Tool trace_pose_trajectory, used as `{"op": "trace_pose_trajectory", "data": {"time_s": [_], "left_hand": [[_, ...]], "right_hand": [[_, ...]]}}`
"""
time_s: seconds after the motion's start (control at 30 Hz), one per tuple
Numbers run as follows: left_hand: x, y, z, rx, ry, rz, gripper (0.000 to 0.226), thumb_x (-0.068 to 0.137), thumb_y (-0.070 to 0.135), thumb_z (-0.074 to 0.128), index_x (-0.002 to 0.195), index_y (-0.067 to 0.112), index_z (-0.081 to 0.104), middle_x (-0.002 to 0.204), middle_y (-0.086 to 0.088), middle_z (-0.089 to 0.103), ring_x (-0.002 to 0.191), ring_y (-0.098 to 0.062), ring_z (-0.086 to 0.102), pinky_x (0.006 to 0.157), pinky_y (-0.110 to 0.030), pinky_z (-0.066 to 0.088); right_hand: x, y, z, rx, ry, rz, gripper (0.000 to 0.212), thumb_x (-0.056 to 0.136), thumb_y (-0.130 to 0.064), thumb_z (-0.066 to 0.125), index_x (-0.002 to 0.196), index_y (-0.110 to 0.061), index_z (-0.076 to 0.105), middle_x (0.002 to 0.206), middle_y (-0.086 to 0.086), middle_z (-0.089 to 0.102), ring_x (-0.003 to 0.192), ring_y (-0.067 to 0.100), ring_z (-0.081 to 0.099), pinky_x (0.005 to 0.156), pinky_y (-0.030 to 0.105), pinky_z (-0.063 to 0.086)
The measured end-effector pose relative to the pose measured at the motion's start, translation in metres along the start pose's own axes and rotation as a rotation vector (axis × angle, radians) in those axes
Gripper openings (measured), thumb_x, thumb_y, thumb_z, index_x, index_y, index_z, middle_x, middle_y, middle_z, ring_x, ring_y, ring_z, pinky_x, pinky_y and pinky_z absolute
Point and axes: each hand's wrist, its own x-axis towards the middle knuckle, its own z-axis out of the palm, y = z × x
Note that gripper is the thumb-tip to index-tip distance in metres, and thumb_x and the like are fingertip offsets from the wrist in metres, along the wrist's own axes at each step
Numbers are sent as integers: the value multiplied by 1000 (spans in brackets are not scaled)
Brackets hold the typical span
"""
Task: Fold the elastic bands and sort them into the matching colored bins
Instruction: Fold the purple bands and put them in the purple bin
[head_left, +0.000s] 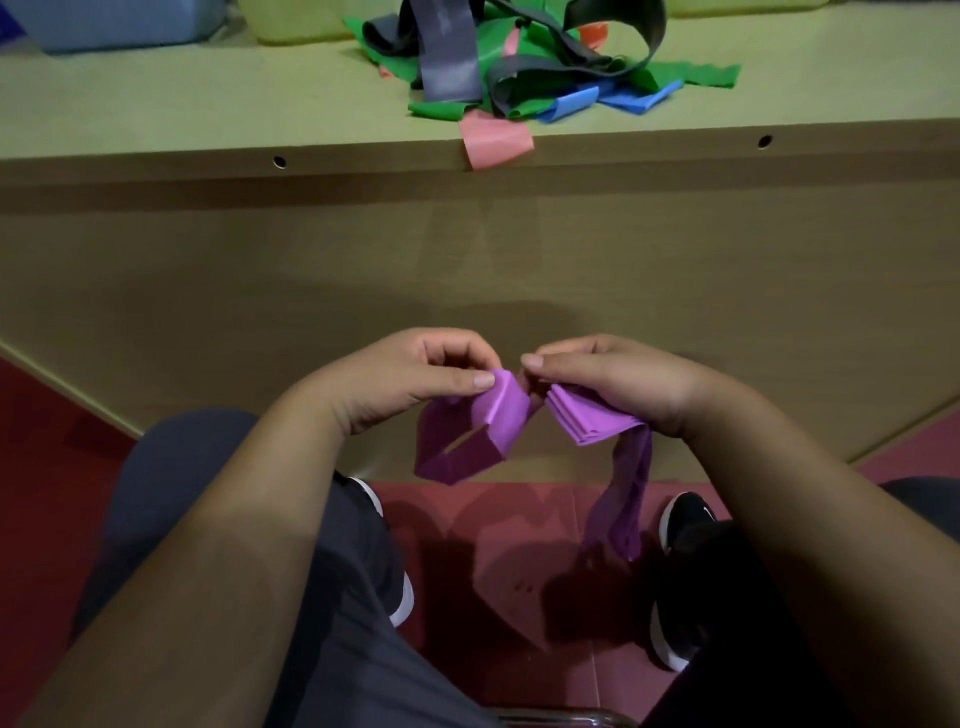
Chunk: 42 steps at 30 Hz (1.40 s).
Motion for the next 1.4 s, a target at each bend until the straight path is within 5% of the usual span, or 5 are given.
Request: {"op": "trace_pose_trajectory", "data": {"time_s": [0.23, 0.43, 0.8, 1.23, 1.4], "left_hand": [[8, -6, 6, 124, 74, -17, 10, 101, 15, 71, 109, 11, 75, 103, 0, 74, 96, -6, 64, 92, -21, 49], [16, -12, 14, 33, 230, -113, 12, 104, 18, 66, 105, 11, 76, 88, -6, 71, 86, -16, 61, 87, -38, 53], [20, -11, 25, 38, 306, -99, 10, 97, 12, 75, 104, 5, 77, 85, -4, 75, 79, -12, 68, 72, -32, 59], [20, -20, 26, 376, 426, -127, 8, 91, 19, 80, 84, 23, 79, 77, -6, 76, 67, -16, 68, 70, -47, 64], [22, -24, 20, 360, 464, -160, 9, 91, 19, 79, 82, 23, 79, 70, 1, 73, 64, -17, 66, 72, -47, 62]], "right_hand": [[6, 4, -1, 73, 36, -21, 7, 98, -14, 73, 100, -13, 80, 94, 5, 76, 82, 10, 65, 75, 18, 50], [10, 6, 0, 32, 189, -20, 9, 99, -15, 74, 102, -9, 80, 91, 5, 74, 83, 14, 60, 78, 26, 46], [18, 12, 2, -71, 293, -9, 10, 100, -22, 74, 99, -16, 82, 86, 0, 75, 79, 10, 58, 78, 30, 44], [15, 5, -2, -462, 387, 201, 68, 105, -70, 41, 106, -13, 78, 104, 5, 77, 101, 25, 70, 93, 35, 51], [13, 17, -6, -316, 201, 262, 27, 98, -45, 72, 103, -20, 80, 100, 6, 81, 94, 25, 75, 92, 44, 60]]}}
